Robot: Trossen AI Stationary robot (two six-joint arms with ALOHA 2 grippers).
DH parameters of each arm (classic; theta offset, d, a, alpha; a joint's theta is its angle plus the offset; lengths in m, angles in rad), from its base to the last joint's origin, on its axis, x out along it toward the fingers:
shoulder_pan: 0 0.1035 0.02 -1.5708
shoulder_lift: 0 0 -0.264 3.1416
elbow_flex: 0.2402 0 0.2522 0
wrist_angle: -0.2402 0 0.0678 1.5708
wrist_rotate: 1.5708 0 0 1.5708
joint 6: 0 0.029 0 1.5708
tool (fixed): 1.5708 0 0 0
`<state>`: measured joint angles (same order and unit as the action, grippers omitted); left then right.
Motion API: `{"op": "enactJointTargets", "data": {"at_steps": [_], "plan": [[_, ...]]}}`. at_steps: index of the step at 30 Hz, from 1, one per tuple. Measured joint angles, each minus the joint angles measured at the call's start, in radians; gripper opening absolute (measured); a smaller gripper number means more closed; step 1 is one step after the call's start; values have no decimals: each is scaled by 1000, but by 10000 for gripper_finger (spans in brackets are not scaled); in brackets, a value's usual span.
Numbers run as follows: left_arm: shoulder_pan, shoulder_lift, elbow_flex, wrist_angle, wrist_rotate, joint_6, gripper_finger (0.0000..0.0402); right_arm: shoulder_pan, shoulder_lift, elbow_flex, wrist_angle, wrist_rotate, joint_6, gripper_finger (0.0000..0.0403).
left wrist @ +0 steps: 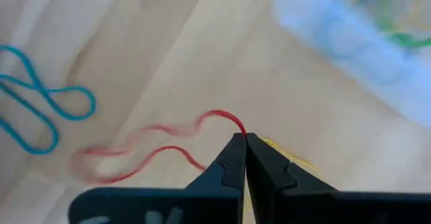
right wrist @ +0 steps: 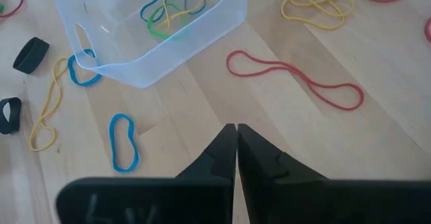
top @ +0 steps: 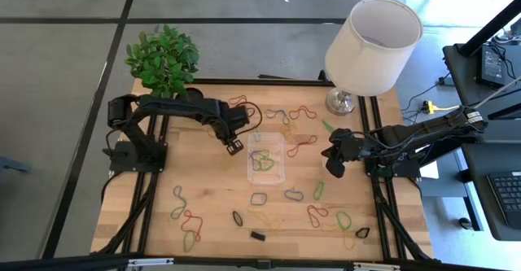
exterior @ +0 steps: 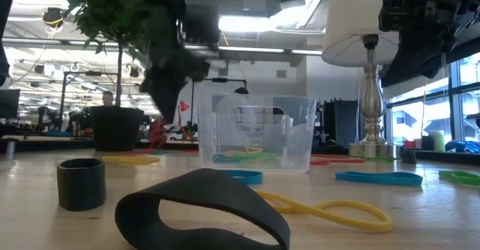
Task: Pick and place rubber bands into bin
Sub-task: Put the red rubber band into the transparent container
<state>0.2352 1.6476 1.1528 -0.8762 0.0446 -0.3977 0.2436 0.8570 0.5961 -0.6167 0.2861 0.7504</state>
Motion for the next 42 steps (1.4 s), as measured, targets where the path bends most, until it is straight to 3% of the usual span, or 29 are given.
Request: {"op": "enactJointTargets", "data": {"at_steps": [5,10,22,31,42], "plan": [[-43,-11,137,-128,-70,16,3,0,0,0,3,0,-26,19],[-106,-12,295,-244,-203,22,3,0,0,0,5,1,-39,19],[-273,-15,571,-248,-391,91,3,0,0,0,6,1,-56,19],[-354,24,601,-146,-411,131,3,-2,0,0,27,1,-77,19],[-345,227,597,-142,-331,140,3,-3,33,0,82,1,-73,19]]}}
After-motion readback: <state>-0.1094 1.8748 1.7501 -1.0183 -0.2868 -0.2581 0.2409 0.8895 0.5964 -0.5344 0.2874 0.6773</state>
